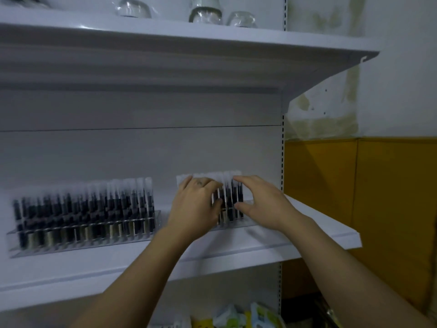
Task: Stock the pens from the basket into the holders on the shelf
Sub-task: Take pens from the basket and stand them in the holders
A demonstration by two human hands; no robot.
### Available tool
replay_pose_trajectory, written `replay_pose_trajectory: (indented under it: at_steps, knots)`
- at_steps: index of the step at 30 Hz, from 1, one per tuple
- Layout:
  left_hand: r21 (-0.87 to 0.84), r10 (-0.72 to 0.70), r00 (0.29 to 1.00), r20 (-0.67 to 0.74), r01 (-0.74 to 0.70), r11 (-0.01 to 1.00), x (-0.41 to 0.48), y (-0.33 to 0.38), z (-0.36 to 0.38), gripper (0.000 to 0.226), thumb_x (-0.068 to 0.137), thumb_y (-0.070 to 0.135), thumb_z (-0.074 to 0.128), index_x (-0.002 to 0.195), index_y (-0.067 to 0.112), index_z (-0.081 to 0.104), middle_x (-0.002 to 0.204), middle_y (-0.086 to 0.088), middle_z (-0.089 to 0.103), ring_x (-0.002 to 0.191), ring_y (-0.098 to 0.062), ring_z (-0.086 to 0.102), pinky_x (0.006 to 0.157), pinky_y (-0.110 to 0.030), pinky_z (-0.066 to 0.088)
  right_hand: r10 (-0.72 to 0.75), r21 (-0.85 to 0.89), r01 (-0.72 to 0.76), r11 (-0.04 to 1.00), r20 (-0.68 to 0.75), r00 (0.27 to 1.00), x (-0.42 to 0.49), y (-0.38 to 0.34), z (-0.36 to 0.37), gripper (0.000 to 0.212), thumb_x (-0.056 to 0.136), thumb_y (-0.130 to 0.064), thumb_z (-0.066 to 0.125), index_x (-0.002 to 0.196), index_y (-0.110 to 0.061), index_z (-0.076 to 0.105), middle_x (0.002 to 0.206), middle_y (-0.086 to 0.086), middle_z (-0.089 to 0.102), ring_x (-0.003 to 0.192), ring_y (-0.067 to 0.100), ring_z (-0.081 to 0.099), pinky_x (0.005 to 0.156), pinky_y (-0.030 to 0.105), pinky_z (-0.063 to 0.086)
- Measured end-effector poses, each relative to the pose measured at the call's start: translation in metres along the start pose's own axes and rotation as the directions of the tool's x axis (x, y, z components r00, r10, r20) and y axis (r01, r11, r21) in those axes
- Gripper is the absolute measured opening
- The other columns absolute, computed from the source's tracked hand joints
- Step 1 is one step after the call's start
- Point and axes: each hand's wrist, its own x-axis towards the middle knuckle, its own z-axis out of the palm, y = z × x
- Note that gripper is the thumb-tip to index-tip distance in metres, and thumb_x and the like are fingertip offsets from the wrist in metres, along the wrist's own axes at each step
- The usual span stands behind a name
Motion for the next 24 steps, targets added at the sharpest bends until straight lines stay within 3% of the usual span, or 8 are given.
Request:
replay_pose_trajectory:
  at_steps: [8, 13, 17, 24]
  knots:
    - [-0.076, -0.049, 0.999, -0.011, 0.048, 0.996, -0.086, -0.003, -0.023, 0.037, 0.091, 0.031, 0.06, 0.127, 0.025, 0.058, 0.123, 0.004, 0.062, 0.116, -0.018, 0.053, 0.099, -0.033, 0.034, -0.055, 0.057, 0.052, 0.997, 0.044, 0.998, -0.058, -0.048, 0.022, 0.062, 0.09, -0.039, 0.063, 0.145, -0.035, 0.035, 0.147, -0.01, 0.04, 0.131, 0.013, 0.041, 0.104, 0.028, 0.034]
    - [-0.082, -0.11, 0.992, 0.056, 0.115, 0.99, -0.157, -0.008, -0.016, 0.038, 0.09, 0.033, 0.06, 0.127, 0.023, 0.058, 0.122, 0.003, 0.062, 0.115, -0.019, 0.054, 0.095, -0.035, 0.038, -0.064, 0.085, 0.056, 0.995, 0.097, 0.993, -0.106, -0.064, 0.048, 0.058, 0.091, -0.035, 0.064, 0.143, -0.031, 0.04, 0.145, -0.008, 0.043, 0.131, 0.012, 0.041, 0.104, 0.025, 0.032]
    - [-0.097, -0.162, 0.974, 0.158, 0.179, 0.979, -0.203, -0.014, -0.006, 0.042, 0.092, 0.035, 0.059, 0.131, 0.021, 0.056, 0.124, 0.0, 0.062, 0.115, -0.022, 0.055, 0.096, -0.035, 0.043, -0.056, 0.098, 0.04, 0.994, 0.174, 0.983, -0.146, -0.066, 0.082, 0.057, 0.093, -0.033, 0.062, 0.145, -0.029, 0.039, 0.146, -0.007, 0.04, 0.133, 0.009, 0.035, 0.102, 0.014, 0.023]
    - [-0.051, -0.26, 0.897, 0.358, 0.297, 0.954, -0.275, -0.02, 0.03, 0.053, 0.091, 0.046, 0.055, 0.139, 0.025, 0.046, 0.136, 0.004, 0.053, 0.123, -0.021, 0.05, 0.1, -0.033, 0.041, 0.04, 0.058, -0.067, 0.996, 0.386, 0.922, -0.204, -0.059, 0.162, 0.061, 0.093, -0.039, 0.06, 0.147, -0.026, 0.036, 0.151, -0.006, 0.036, 0.136, 0.016, 0.036, 0.109, 0.029, 0.031]
